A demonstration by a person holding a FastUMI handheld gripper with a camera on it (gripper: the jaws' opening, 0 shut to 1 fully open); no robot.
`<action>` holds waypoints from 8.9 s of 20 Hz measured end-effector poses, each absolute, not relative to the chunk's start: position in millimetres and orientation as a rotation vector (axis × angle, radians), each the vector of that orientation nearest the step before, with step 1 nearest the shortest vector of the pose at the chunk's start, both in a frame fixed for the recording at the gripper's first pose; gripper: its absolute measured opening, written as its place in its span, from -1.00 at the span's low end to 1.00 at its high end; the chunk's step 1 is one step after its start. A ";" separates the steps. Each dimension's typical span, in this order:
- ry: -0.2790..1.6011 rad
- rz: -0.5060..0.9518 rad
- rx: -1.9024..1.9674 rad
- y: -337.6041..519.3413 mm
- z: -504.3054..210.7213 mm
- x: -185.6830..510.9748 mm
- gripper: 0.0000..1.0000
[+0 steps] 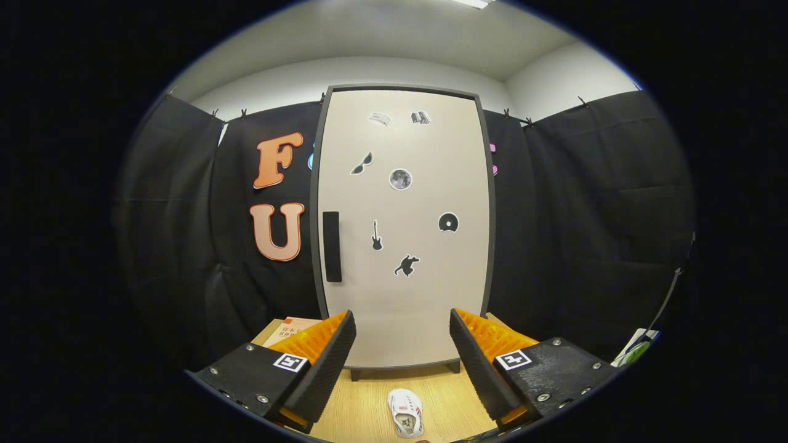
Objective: Open the shoe cabinet door, grab the shoes and put them into the shoe cabinet, then close the shoe cabinet door.
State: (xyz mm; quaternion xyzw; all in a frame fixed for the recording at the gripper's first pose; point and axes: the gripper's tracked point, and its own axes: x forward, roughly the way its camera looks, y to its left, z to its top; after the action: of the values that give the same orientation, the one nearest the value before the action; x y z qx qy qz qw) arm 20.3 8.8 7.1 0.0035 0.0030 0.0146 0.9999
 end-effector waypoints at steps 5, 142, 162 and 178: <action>0.008 0.081 -0.002 41.3 12.6 50.9 0.91; 0.853 0.310 0.040 100.4 -408.4 131.8 -0.65; 0.626 0.285 -0.064 79.3 -300.1 155.3 -1.00; 0.250 0.253 -0.128 72.8 -48.8 236.6 -1.00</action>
State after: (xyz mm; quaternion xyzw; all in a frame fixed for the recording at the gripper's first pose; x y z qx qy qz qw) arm 236.6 72.8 -48.8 -0.0634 0.1243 0.1259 0.9822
